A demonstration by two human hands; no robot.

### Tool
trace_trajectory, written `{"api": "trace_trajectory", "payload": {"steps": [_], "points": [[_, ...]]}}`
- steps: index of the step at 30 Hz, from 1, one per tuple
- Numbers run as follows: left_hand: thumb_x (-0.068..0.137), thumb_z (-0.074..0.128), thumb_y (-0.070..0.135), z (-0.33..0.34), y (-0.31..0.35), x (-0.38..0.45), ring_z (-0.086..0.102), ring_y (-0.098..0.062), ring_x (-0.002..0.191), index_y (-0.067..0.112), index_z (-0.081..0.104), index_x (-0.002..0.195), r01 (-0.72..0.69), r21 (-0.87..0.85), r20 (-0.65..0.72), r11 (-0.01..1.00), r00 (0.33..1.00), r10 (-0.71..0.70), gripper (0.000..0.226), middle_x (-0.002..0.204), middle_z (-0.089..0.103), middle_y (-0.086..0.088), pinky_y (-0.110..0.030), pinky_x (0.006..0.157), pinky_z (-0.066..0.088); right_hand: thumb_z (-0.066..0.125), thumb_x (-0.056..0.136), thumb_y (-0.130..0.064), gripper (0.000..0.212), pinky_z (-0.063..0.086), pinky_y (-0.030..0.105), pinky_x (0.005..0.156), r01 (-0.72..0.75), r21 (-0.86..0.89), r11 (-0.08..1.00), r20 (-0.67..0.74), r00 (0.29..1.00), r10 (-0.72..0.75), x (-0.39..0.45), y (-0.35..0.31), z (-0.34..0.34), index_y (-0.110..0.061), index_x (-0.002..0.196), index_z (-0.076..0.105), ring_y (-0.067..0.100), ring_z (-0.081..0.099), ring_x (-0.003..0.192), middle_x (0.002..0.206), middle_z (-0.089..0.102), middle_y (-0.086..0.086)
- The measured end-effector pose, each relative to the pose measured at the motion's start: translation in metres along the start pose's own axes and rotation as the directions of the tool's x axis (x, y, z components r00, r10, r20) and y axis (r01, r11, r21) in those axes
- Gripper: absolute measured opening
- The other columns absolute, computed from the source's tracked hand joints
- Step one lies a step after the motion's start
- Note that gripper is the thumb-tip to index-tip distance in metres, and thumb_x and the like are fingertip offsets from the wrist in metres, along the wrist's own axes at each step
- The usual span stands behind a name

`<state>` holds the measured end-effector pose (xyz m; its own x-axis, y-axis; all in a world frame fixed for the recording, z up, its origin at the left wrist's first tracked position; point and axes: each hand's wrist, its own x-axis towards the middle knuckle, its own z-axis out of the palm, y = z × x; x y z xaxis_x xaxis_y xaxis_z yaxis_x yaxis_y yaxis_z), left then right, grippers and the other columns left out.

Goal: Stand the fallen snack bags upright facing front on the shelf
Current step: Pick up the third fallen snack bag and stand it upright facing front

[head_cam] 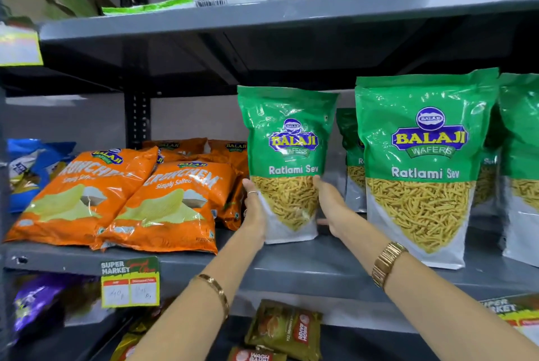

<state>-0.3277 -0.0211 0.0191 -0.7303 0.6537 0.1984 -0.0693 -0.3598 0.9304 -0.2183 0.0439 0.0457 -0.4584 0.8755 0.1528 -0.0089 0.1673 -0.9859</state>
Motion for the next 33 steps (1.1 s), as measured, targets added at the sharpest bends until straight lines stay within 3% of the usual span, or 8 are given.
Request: {"api": "trace_trajectory", "payload": {"steps": [5,9,14,18,22,26,29,33], "points": [[0.062,0.012,0.090,-0.015,-0.002,0.019,0.024,-0.025,0.144,0.022,0.017,0.151,-0.025,0.230,0.036,0.973,0.999,0.017,0.112,0.158,0.024,-0.006,-0.045,0.120,0.019,0.035,0.096,-0.039,0.032,0.047,0.043,0.088,-0.037,0.019,0.999,0.028,0.999,0.037,-0.008,0.001,-0.001,-0.013,0.106,0.049,0.017,0.047,0.071,0.081,0.050,0.003],[0.078,0.007,0.076,-0.018,0.003,0.013,0.024,-0.024,0.144,0.024,0.019,0.150,0.001,0.277,0.024,0.961,1.000,-0.008,0.090,0.158,0.024,-0.006,-0.045,0.119,0.019,0.034,0.098,-0.034,0.029,0.043,0.047,0.100,-0.106,-0.012,0.994,0.032,0.994,0.106,-0.019,0.002,-0.005,-0.009,0.090,0.046,0.017,0.043,0.064,0.068,0.043,0.005],[0.091,0.009,0.058,-0.024,0.006,0.010,0.034,-0.022,0.140,0.024,0.033,0.145,0.017,0.244,0.047,0.970,0.998,-0.029,0.068,0.152,0.037,-0.005,-0.037,0.117,0.026,0.033,0.097,-0.042,0.040,0.040,0.040,0.108,-0.109,-0.124,0.986,0.064,0.991,0.117,-0.019,0.012,-0.008,-0.009,0.101,0.055,0.021,0.055,0.080,0.077,0.053,0.007],[0.092,0.013,0.057,-0.028,0.006,0.004,0.027,-0.019,0.144,0.024,0.027,0.147,0.037,0.259,0.050,0.965,0.997,-0.052,0.066,0.155,0.031,0.000,-0.033,0.119,0.021,0.031,0.098,-0.040,0.051,0.037,0.038,0.110,-0.112,-0.170,0.979,0.127,0.983,0.134,-0.021,0.016,-0.010,-0.003,0.130,0.046,0.030,0.048,0.128,0.134,0.053,0.018],[0.078,0.019,0.073,-0.031,0.004,-0.003,0.021,-0.019,0.146,0.027,0.021,0.150,0.042,0.294,0.057,0.955,0.996,-0.061,0.085,0.159,0.023,-0.001,-0.040,0.120,0.019,0.034,0.093,-0.050,0.051,0.038,0.032,0.095,-0.063,-0.184,0.981,0.133,0.987,0.088,-0.027,0.028,-0.012,-0.013,0.128,0.041,0.023,0.050,0.092,0.085,0.051,0.002],[0.092,0.017,0.058,-0.036,0.004,-0.019,0.019,-0.016,0.147,0.026,0.020,0.149,-0.003,0.302,0.088,0.953,0.996,-0.025,0.066,0.158,0.023,0.003,-0.035,0.121,0.015,0.034,0.095,-0.045,0.049,0.033,0.031,0.084,-0.017,-0.256,0.966,0.147,0.987,0.056,-0.037,0.032,-0.016,-0.007,0.124,0.041,0.021,0.042,0.099,0.100,0.047,0.005],[0.094,0.014,0.055,-0.038,0.009,-0.036,0.015,-0.013,0.147,0.025,0.017,0.150,-0.009,0.307,0.116,0.952,0.993,-0.028,0.064,0.159,0.020,0.005,-0.031,0.121,0.011,0.036,0.095,-0.044,0.037,0.034,0.029,0.078,0.017,-0.253,0.967,0.157,0.987,0.024,-0.050,0.033,-0.021,-0.010,0.108,0.042,0.018,0.044,0.091,0.085,0.046,0.000],[0.094,0.014,0.054,-0.037,0.017,-0.057,0.009,-0.014,0.148,0.022,0.008,0.151,-0.019,0.321,0.109,0.947,0.994,-0.017,0.065,0.160,0.011,0.005,-0.032,0.120,0.008,0.035,0.095,-0.045,0.040,0.034,0.030,0.085,0.036,-0.251,0.967,0.138,0.990,-0.001,-0.058,0.033,-0.023,-0.010,0.115,0.043,0.020,0.045,0.099,0.098,0.050,0.004]]}}
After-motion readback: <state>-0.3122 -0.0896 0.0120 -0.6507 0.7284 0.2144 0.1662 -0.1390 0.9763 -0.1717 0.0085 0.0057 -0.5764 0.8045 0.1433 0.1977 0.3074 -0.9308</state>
